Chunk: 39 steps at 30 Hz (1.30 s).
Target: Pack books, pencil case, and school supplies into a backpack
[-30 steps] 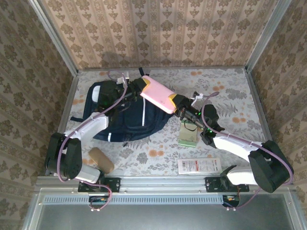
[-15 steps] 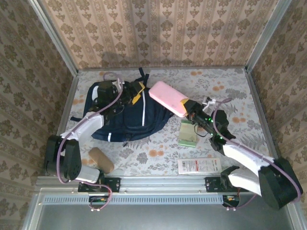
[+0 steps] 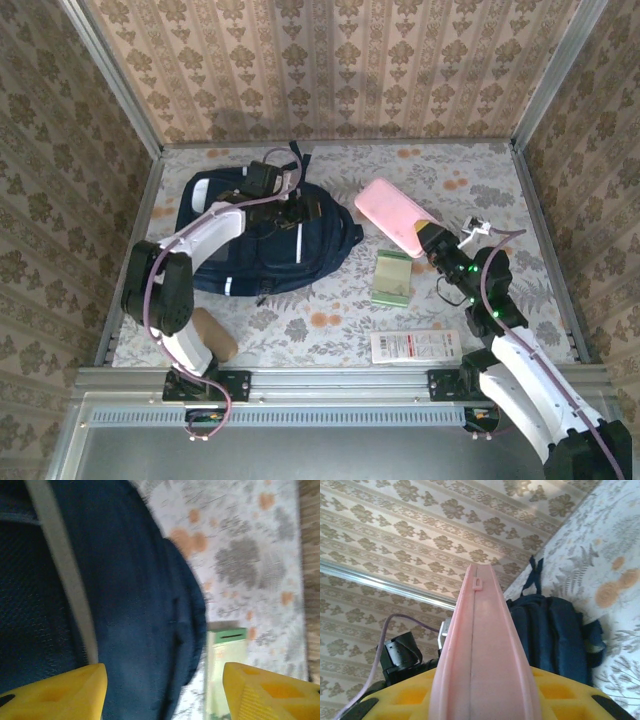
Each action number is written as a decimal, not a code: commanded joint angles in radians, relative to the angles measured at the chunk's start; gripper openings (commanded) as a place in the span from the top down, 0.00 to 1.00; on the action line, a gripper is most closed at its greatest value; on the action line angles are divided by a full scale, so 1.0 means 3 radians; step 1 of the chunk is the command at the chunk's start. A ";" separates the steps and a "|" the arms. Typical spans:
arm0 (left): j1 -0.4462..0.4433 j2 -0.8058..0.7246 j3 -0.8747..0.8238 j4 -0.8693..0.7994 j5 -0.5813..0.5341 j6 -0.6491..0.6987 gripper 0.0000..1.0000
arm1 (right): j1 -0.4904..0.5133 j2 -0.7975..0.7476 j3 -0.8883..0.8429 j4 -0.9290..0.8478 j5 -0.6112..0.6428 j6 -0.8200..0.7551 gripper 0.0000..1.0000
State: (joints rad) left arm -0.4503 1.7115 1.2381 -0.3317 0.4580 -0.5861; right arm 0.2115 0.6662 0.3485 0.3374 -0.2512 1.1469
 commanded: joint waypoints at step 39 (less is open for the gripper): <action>-0.0289 0.0404 0.1191 -0.1112 0.0020 0.0855 1.00 | -0.0140 0.0036 0.0033 -0.0440 -0.0259 -0.0463 0.73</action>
State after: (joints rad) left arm -0.4980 1.8854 1.5043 -0.5808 0.3748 -0.4118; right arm 0.1761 0.7116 0.2935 0.2962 -0.3447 1.0950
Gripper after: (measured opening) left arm 0.066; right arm 0.343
